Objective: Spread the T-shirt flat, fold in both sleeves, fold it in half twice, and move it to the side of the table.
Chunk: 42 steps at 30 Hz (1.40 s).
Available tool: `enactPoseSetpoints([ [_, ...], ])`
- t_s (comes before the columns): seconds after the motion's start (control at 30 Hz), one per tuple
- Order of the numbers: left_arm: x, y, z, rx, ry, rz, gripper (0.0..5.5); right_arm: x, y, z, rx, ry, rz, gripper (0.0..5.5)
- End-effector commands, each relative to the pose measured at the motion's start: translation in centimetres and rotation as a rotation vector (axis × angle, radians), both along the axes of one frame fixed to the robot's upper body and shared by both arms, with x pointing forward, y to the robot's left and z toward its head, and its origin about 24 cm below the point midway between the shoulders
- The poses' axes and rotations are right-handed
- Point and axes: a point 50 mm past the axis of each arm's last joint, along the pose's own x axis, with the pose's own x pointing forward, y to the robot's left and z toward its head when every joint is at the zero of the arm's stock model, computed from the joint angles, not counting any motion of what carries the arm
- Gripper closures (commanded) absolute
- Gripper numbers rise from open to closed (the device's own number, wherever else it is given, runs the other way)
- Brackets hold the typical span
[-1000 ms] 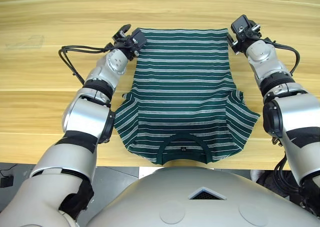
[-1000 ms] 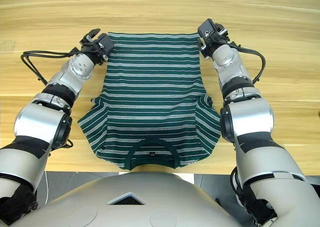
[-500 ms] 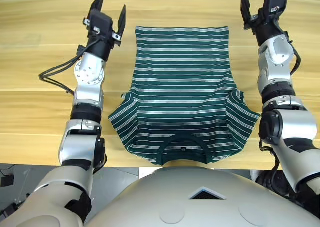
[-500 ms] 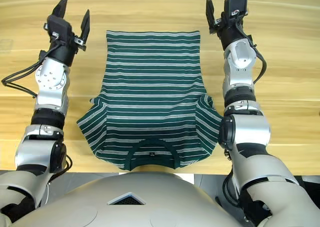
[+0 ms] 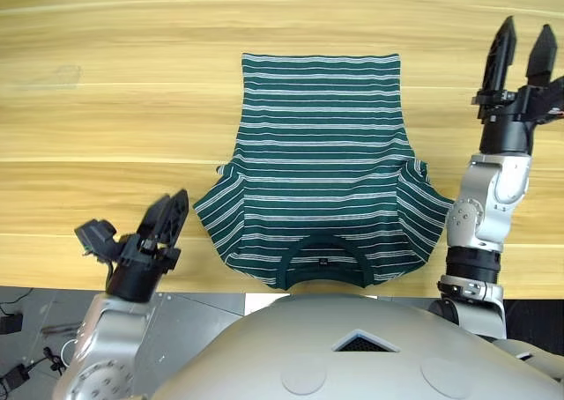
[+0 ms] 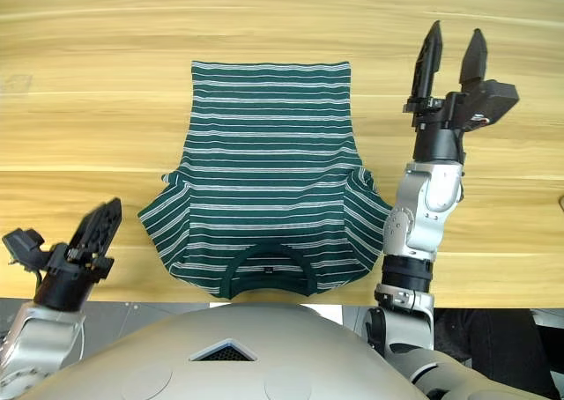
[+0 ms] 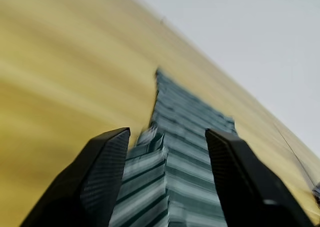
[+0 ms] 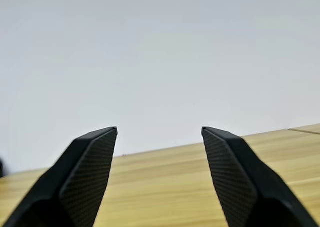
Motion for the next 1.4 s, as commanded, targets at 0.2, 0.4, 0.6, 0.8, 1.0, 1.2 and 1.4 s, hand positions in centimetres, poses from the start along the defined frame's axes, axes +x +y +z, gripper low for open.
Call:
enactPoseSetpoints([
  [0.2, -1.0, -1.5, -2.8, -0.086, 0.204, 0.032, 2.7, -0.4, 0.6, 0.7, 0.0, 0.002, -0.002, 2.37],
  [0.4, 0.3, -1.7, -4.0, -0.028, 0.19, 0.018, 2.7, -0.3, 0.8, 0.9, -0.016, -0.009, 0.003, 2.37],
  [0.6, 1.0, -0.9, -5.5, 0.039, 0.209, 0.018, 2.7, -0.2, 0.8, 0.9, -0.016, -0.006, 0.004, 2.37],
  [0.8, 1.2, -0.7, -6.4, 0.089, 0.222, -0.003, 3.72, -0.1, 1.2, 0.7, -0.037, 0.002, 0.022, 2.37],
  [1.0, 1.4, -0.6, -6.6, 0.098, 0.212, -0.005, 4.84, -0.3, 1.4, 0.3, -0.047, 0.017, 0.033, 2.37],
  [1.2, 1.6, -0.5, -6.7, 0.098, 0.2, -0.002, 5.49, -0.3, 1.7, -0.1, -0.057, 0.034, 0.045, 2.37],
  [1.4, 2.5, -0.6, -5.4, 0.184, 0.1, -0.075, 5.49, -0.2, 2.0, -0.6, -0.077, 0.055, 0.058, 2.37],
])
